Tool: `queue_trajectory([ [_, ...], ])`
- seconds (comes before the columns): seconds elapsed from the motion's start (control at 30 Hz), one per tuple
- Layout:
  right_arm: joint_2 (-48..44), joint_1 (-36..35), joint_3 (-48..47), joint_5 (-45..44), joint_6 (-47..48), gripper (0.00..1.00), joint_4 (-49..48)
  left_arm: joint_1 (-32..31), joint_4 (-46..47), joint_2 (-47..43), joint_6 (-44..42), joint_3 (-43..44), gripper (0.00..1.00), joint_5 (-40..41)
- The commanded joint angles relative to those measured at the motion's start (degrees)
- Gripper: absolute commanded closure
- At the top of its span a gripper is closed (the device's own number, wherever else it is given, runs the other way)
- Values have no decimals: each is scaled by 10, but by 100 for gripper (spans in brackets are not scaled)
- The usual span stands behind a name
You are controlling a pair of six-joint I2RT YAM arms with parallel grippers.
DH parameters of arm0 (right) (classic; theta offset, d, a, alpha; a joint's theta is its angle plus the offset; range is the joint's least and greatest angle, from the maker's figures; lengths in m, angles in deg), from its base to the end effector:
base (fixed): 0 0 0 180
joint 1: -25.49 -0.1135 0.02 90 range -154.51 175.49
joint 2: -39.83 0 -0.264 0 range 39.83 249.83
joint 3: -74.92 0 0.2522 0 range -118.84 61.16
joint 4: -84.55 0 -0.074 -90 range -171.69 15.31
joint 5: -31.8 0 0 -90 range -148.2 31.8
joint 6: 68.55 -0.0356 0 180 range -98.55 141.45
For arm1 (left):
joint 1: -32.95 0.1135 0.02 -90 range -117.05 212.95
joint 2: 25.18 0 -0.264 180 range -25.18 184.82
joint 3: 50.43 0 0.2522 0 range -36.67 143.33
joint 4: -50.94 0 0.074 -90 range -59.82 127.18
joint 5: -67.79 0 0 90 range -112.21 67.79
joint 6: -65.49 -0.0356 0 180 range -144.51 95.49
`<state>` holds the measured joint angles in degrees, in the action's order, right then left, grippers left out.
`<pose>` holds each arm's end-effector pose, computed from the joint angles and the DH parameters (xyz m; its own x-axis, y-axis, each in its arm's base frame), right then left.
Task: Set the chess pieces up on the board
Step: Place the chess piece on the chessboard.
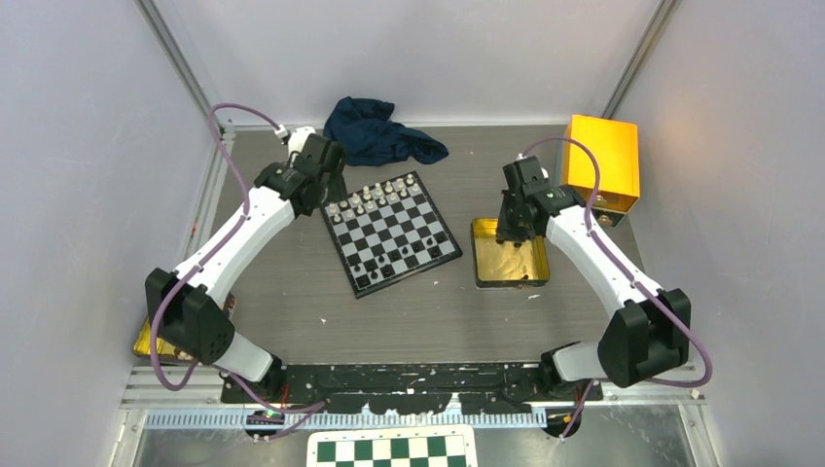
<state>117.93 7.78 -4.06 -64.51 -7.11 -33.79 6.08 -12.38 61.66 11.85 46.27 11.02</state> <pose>0.2595 0.0788 0.2802 -0.8503 0.2273 -0.4746 0.1768 0.9729 0.1491 0.2904 -0.1253 0.3369 -0.6287 -0.2374 -0.7405 -0.3548 0.9349 0.0016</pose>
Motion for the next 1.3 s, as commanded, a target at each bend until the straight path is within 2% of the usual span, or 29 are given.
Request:
queue_trajectory([
  [0.0, 1, -34, -65, 4, 11, 99, 17, -14, 17, -34, 1, -12, 3, 0],
  [0.33, 90, -118, -170, 4, 12, 99, 29, -25, 19, -63, 8, -41, 3, -5],
  [0.63, 163, -169, -220, 14, 12, 99, 33, -26, 24, -82, 12, -63, 3, -10],
  [1.27, 247, -225, -234, 30, 2, 99, 1, -26, 39, -65, 1, -59, 3, -19],
])
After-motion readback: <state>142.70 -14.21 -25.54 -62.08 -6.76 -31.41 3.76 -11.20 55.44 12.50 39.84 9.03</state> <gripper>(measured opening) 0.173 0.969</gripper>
